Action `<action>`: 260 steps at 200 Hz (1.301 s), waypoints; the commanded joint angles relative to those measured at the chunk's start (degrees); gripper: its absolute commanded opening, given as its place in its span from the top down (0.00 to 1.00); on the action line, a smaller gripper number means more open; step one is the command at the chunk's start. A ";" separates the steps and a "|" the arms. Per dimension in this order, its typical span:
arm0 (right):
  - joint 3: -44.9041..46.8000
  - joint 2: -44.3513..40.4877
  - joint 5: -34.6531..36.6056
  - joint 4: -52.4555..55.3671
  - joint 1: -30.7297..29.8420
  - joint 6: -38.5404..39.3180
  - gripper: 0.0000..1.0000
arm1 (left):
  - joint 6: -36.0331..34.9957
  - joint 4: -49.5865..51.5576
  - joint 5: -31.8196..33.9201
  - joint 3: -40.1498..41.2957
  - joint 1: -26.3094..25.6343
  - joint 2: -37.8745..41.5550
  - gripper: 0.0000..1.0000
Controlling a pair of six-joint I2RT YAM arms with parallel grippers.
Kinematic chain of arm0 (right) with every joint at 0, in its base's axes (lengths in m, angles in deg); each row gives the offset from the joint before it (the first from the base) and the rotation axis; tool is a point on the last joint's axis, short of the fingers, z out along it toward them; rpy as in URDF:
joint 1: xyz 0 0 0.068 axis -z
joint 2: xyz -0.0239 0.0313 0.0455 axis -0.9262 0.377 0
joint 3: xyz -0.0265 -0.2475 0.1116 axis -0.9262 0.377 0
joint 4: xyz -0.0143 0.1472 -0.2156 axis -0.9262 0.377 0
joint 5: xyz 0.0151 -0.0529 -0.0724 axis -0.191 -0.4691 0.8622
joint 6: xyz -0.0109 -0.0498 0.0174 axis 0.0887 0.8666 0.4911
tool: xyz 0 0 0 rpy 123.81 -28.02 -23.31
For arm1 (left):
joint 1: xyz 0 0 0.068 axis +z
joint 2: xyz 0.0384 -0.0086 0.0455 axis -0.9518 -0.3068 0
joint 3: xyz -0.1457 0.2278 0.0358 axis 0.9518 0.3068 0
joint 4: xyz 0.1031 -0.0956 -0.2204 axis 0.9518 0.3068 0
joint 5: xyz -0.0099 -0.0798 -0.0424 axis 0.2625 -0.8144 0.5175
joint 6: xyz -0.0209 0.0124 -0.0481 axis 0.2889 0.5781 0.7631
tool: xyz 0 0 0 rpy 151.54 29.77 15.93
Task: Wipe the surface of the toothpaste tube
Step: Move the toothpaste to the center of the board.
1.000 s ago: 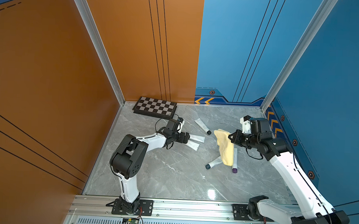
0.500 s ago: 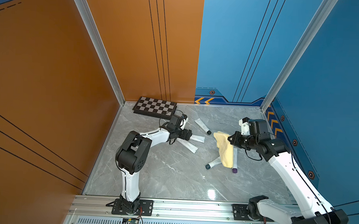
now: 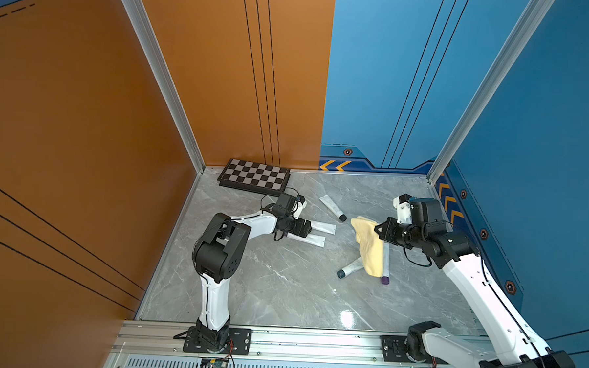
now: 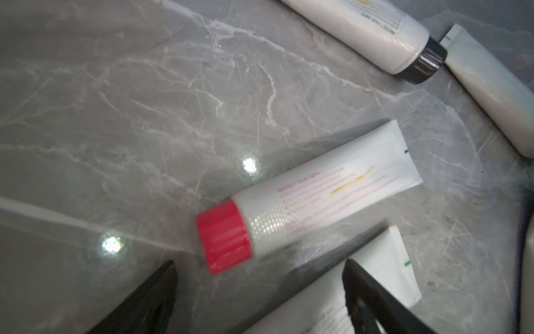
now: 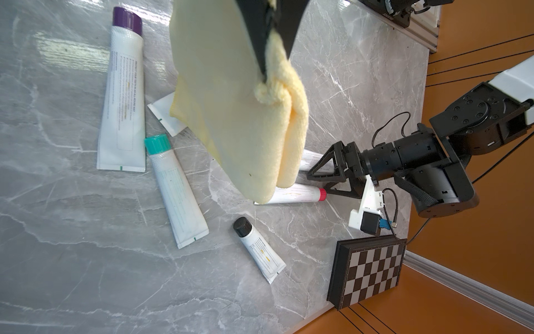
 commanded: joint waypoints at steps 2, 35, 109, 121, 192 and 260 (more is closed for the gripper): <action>0.93 -1.27 -1.22 -0.54 -0.24 1.28 1.00 | 1.30 1.73 -1.74 4.21 -0.53 3.77 0.10; 0.96 -0.96 -1.69 -0.87 -0.34 1.29 1.00 | 4.16 -5.95 -2.11 15.33 -2.36 10.27 0.10; 0.71 0.21 -1.24 -1.51 -1.84 1.03 1.00 | 0.33 -13.09 6.80 22.93 -10.33 9.92 0.38; 0.72 0.16 -1.00 -1.51 -2.02 0.91 1.00 | -0.27 -13.30 8.11 23.30 -11.05 9.41 0.44; -0.39 2.42 0.35 -0.64 -5.61 1.70 1.00 | 0.12 -18.24 10.95 30.29 -18.31 12.75 0.76; 0.06 12.53 2.47 -3.76 -12.41 2.34 1.00 | 7.33 -20.93 16.32 42.26 -28.79 23.28 0.70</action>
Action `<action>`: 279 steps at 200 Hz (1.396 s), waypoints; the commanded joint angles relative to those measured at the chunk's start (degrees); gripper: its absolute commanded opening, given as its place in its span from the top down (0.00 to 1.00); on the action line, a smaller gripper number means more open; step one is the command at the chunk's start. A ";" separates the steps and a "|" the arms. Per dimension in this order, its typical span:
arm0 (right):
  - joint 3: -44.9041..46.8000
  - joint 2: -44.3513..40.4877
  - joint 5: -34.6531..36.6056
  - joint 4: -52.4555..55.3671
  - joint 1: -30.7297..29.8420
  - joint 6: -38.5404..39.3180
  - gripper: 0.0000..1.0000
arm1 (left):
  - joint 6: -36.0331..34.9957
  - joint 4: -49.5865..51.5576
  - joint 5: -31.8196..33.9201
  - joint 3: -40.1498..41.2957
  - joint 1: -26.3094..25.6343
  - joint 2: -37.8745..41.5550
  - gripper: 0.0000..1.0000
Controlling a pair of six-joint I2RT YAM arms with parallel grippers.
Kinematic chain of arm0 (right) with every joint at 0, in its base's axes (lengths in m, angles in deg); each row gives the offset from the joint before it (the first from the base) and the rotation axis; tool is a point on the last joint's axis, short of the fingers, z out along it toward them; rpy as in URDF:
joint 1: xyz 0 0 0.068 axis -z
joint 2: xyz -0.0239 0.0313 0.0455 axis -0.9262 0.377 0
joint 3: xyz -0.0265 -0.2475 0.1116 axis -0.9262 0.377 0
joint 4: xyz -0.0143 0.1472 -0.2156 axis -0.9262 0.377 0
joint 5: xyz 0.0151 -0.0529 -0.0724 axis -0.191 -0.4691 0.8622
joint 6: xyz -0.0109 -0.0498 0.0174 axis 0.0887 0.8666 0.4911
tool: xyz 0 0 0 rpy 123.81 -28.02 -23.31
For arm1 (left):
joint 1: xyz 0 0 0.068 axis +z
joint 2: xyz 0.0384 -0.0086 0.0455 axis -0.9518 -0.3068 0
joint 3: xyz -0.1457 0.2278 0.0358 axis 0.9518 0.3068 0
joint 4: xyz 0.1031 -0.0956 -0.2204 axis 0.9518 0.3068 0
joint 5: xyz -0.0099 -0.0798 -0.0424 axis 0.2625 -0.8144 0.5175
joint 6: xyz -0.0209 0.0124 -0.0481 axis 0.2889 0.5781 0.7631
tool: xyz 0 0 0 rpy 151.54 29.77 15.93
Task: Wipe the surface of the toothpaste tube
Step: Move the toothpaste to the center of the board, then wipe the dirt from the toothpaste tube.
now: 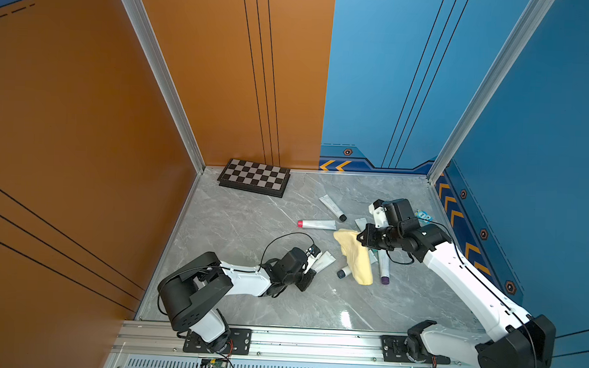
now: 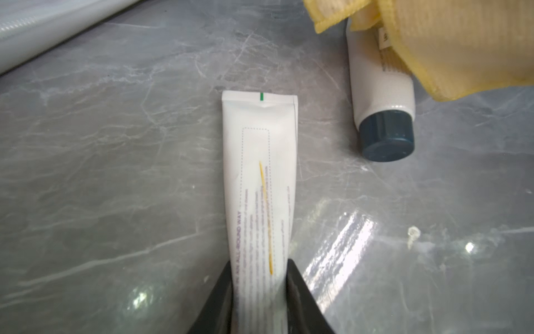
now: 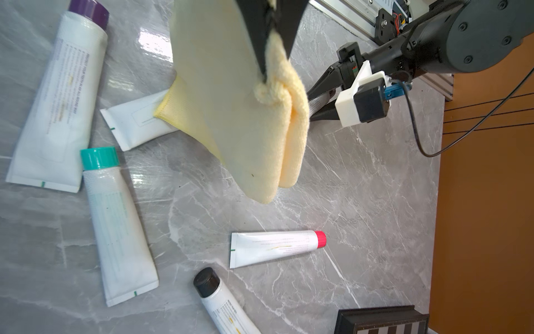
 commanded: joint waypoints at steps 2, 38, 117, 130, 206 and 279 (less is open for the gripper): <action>-0.39 3.53 2.31 -2.43 -2.53 1.31 1.00 | 5.08 4.82 3.56 4.45 -2.90 0.93 0.70; -2.06 10.06 2.85 -3.80 -7.21 1.95 1.00 | 12.86 4.18 10.53 10.28 -9.51 2.61 0.69; -1.73 19.72 0.07 -9.05 -13.48 1.24 1.00 | 16.94 2.47 17.70 16.88 -12.51 10.77 0.29; -1.17 20.09 -0.85 -9.99 -13.72 1.04 1.00 | 18.70 2.33 19.43 19.45 -12.98 14.77 0.30; 0.66 21.05 -2.56 -11.42 -15.47 0.97 1.00 | 16.27 2.05 19.25 20.76 -13.06 21.41 0.30; 2.13 20.46 -2.11 -11.25 -16.91 0.51 1.00 | 9.97 1.04 19.27 14.86 -11.39 12.58 0.31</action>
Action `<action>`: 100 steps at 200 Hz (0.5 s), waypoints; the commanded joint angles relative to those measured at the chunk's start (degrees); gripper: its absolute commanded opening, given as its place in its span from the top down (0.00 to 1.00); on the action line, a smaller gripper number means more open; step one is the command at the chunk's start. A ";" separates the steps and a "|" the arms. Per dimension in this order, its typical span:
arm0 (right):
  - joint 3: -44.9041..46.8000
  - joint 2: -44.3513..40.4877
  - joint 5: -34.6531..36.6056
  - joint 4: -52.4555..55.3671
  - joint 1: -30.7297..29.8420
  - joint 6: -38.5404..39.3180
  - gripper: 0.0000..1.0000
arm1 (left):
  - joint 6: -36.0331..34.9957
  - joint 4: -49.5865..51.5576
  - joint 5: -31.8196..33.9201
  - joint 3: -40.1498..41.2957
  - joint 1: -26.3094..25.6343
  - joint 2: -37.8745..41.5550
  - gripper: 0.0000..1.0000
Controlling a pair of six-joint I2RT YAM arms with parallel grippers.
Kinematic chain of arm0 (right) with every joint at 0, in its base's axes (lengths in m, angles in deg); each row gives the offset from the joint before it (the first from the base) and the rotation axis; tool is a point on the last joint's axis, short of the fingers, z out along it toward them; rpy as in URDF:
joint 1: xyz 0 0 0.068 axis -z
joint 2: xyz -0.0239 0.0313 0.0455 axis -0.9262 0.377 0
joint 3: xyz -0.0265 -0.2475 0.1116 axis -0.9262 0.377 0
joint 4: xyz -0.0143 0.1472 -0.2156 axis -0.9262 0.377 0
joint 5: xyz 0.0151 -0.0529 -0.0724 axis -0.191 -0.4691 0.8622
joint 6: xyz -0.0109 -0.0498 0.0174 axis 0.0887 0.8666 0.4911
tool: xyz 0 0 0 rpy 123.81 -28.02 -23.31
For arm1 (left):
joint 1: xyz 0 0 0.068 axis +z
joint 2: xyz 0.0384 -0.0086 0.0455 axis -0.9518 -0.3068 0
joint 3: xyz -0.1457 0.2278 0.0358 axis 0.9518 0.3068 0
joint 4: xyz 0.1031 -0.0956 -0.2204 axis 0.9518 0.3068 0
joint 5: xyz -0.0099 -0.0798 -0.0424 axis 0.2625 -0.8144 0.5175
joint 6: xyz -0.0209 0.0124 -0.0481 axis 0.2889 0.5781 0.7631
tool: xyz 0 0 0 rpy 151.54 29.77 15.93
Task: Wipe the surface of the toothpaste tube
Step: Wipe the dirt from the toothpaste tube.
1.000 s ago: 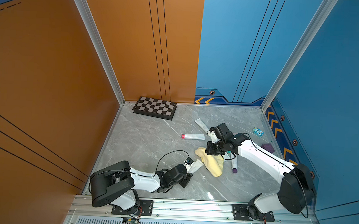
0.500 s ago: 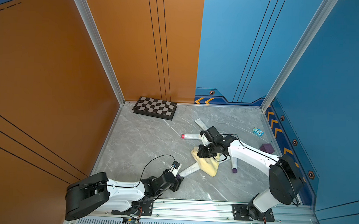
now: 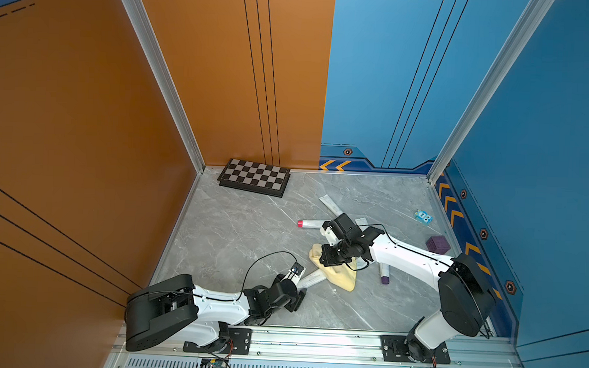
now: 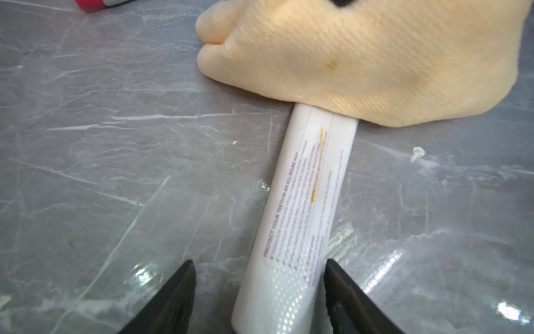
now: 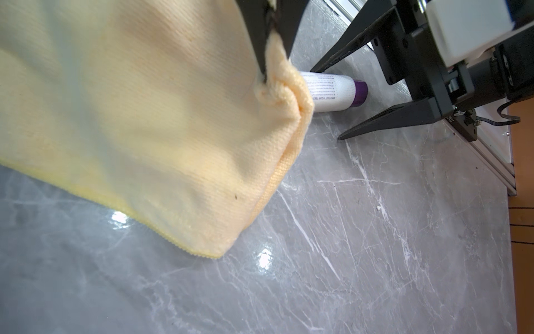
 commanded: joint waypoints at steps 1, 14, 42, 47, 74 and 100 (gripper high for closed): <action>1.35 0.11 -0.31 -0.28 -0.06 -0.80 1.00 | -2.90 3.47 -1.74 -0.35 1.46 -1.21 0.31; 1.74 -0.09 -0.38 -0.36 -0.36 -1.24 1.00 | -4.11 2.56 -3.20 -0.76 2.67 -1.45 0.36; 3.61 0.10 -1.80 -1.96 -1.49 -2.52 1.00 | -5.43 0.67 -7.10 -1.15 5.46 -2.94 0.54; 4.18 0.38 -2.31 -2.68 -1.55 -2.82 1.00 | -5.48 0.49 -7.48 -1.24 5.58 -3.17 0.57; 5.07 2.31 -5.44 -5.55 -1.56 -4.18 1.00 | -5.35 -0.53 -8.77 -1.15 5.88 -4.96 0.65; 4.12 2.05 -5.20 -6.18 -0.94 -4.72 1.00 | -5.04 -0.95 -9.63 -1.45 5.85 -7.04 0.61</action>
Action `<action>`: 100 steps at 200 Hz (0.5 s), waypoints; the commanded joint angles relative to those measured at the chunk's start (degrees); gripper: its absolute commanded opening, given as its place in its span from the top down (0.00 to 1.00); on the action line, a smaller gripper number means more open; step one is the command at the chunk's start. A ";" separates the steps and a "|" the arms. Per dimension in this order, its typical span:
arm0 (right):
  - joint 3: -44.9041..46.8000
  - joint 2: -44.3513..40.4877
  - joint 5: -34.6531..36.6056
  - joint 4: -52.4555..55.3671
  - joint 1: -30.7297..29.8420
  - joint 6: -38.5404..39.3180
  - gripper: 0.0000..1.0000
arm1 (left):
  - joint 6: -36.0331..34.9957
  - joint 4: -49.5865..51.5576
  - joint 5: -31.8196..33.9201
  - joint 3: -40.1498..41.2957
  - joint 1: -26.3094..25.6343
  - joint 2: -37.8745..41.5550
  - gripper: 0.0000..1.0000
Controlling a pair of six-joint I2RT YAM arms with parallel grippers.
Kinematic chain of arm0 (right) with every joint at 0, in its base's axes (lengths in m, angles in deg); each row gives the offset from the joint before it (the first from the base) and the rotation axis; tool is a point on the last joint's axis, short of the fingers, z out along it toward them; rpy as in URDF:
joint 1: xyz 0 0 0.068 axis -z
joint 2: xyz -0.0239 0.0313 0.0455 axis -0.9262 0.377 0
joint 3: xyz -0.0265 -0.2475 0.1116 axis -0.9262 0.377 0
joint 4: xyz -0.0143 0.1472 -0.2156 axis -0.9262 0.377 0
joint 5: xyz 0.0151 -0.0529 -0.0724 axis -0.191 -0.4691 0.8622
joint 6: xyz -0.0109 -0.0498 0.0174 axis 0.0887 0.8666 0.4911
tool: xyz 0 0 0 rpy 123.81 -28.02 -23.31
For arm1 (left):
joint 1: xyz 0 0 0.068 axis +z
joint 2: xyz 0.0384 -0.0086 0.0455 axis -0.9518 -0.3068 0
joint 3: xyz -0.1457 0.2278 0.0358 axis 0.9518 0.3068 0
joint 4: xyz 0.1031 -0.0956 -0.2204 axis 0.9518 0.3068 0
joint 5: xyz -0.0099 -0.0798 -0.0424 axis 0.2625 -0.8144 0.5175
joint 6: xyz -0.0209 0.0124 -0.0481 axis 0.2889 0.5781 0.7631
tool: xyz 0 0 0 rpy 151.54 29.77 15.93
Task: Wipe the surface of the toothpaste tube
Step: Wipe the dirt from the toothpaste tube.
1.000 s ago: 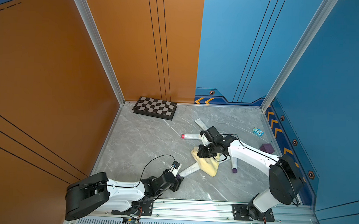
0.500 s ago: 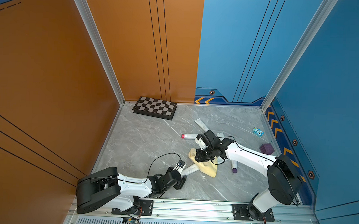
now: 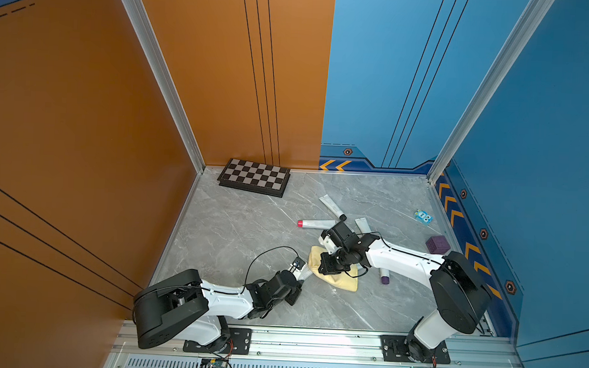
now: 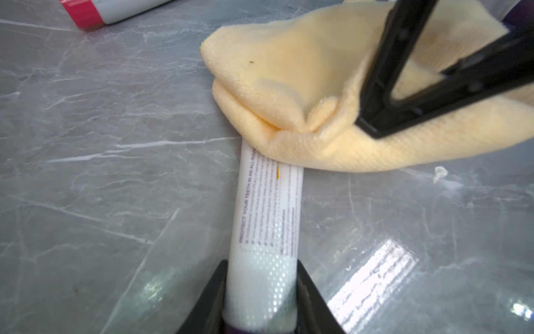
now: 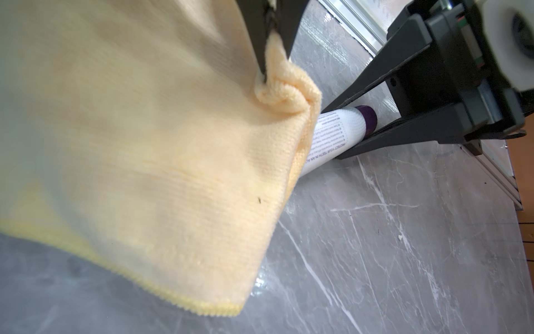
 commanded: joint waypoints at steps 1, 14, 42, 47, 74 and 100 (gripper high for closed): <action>-0.46 -0.24 -1.24 -2.07 0.57 -1.61 1.00 | -0.01 3.56 -4.52 0.24 0.30 -2.69 0.60; -1.46 -0.95 -1.25 -1.04 1.65 -1.03 1.00 | -0.08 3.63 -4.58 -0.02 0.32 -2.83 0.39; -4.00 -1.86 -0.99 1.49 4.50 0.50 1.00 | -0.93 3.69 -4.07 -0.31 0.93 -1.18 0.20; -4.22 -2.06 -0.99 1.59 5.18 0.50 1.00 | -1.11 3.67 -3.98 -0.36 1.23 -1.05 0.19; -4.67 -2.72 -0.97 1.77 7.75 0.94 1.00 | -2.21 3.56 -4.86 -1.30 3.56 -1.89 0.18; -5.34 -2.89 -1.17 1.94 9.65 1.12 1.00 | -3.91 2.83 -6.66 -3.80 5.06 -5.45 0.19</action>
